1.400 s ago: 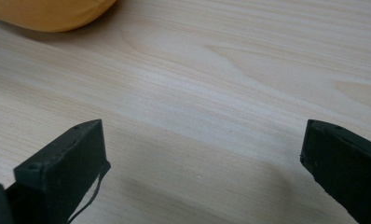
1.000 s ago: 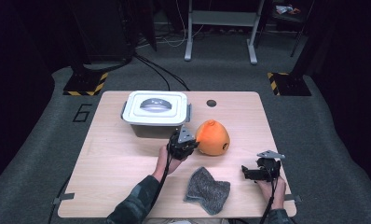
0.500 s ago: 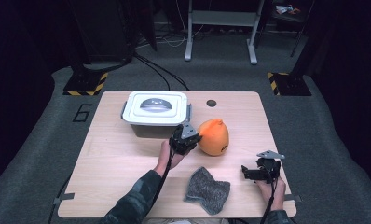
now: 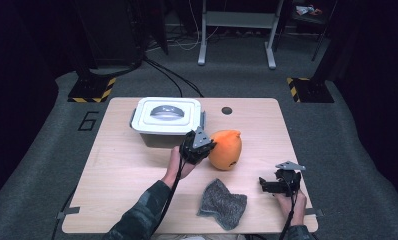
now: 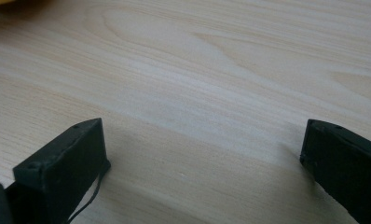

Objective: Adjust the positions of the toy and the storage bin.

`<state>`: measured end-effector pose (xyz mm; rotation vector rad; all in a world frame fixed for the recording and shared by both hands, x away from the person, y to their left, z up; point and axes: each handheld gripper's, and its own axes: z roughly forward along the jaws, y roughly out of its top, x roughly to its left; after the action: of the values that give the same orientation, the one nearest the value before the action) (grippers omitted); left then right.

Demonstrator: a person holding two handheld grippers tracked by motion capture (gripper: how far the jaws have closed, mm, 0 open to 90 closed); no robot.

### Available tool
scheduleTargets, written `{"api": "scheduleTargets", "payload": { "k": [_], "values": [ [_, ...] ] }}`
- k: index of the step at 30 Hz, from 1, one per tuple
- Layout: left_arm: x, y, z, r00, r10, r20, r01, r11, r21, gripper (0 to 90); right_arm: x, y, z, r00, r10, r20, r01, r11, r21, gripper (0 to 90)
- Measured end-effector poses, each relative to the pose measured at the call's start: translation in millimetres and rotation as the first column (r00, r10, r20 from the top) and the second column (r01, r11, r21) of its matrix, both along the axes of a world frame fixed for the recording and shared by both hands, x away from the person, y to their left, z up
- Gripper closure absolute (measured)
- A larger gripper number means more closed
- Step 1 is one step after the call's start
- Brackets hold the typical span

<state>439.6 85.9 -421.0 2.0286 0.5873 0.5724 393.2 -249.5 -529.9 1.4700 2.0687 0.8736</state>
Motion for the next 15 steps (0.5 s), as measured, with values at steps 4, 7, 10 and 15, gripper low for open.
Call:
{"api": "scheduleTargets", "payload": {
  "k": [4, 7, 10, 15],
  "values": [
    [-3.7, 6.2, 4.5, 1.0, 0.005, 0.008, -0.005, 0.9999, -0.009, 85.1, -0.1, 0.1, 0.0, 1.0, -0.001, 0.0, 0.001, 1.0, -0.001, 0.0],
    [-8.3, 11.3, 7.6, 0.9998, 0.008, 0.016, -0.008, 0.9999, -0.011, 85.0, -0.2, 0.1, 0.0, 1.0, -0.002, 0.0, 0.002, 1.0, -0.001, 0.0],
    [-11.8, 16.5, 9.9, 0.9996, 0.009, 0.027, -0.008, 1.0, -0.003, 85.0, -0.2, 0.2, 0.0, 1.0, -0.002, 0.0, 0.002, 1.0, 0.0, 0.0],
    [-17.2, 26.2, 13.0, 0.9996, 0.01, 0.026, -0.01, 1.0, 0.003, 85.0, -0.2, 0.2, 0.0, 1.0, -0.003, 0.0, 0.003, 1.0, 0.0, 0.0]
  ]
}}
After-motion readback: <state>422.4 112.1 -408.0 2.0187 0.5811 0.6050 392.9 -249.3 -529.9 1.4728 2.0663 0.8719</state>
